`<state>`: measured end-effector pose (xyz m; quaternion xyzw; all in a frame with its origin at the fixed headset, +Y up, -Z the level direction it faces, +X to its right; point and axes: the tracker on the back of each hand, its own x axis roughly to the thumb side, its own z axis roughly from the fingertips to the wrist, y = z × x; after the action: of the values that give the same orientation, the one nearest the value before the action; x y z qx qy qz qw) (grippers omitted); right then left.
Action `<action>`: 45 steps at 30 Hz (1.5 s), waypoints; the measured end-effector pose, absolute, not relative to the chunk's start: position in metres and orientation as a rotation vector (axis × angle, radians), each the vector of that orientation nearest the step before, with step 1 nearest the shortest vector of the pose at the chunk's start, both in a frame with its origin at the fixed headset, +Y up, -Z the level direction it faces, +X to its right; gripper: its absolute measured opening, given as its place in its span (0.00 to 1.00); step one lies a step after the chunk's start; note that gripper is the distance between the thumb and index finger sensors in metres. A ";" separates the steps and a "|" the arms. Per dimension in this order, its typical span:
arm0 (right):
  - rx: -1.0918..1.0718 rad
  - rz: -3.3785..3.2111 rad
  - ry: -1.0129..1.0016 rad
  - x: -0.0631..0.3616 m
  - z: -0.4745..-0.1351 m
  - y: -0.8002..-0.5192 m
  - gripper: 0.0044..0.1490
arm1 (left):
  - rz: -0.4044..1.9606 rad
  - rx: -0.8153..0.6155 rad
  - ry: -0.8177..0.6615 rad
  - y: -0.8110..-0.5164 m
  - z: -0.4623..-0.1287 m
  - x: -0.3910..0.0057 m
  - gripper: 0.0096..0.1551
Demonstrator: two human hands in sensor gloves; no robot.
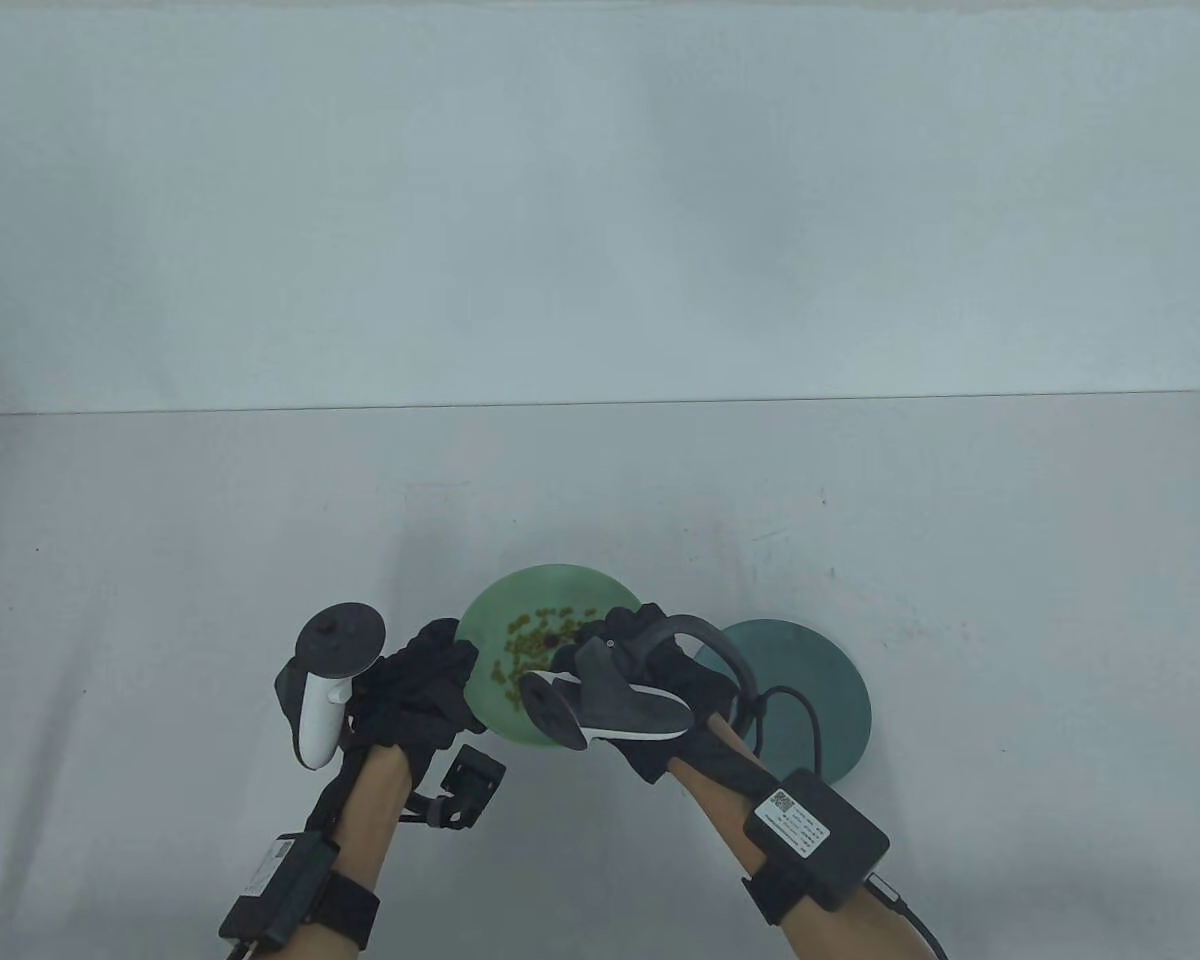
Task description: Pick cranberries with hand pinch into plate
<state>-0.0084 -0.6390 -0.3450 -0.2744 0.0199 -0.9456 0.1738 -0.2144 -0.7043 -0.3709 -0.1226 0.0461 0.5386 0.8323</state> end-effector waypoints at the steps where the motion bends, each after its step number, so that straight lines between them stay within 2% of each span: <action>1: -0.780 -2.674 0.054 -0.009 -0.345 -0.639 0.30 | 1.139 -0.259 0.096 -0.704 -0.371 -0.215 0.30; 13: -0.804 -2.679 0.014 -0.011 -0.346 -0.639 0.30 | 1.140 -0.262 0.084 -0.702 -0.371 -0.215 0.30; 33: -0.820 -2.640 0.188 -0.026 -0.346 -0.643 0.29 | 1.147 -0.266 0.086 -0.701 -0.371 -0.216 0.30; 45: -0.835 -2.607 0.095 -0.028 -0.346 -0.641 0.31 | 1.131 -0.265 0.094 -0.701 -0.371 -0.217 0.30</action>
<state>-0.0284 -0.6408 -0.3462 -0.2987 0.0339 -0.9325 0.2001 -0.2167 -0.7013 -0.3708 -0.1253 0.0446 0.5340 0.8350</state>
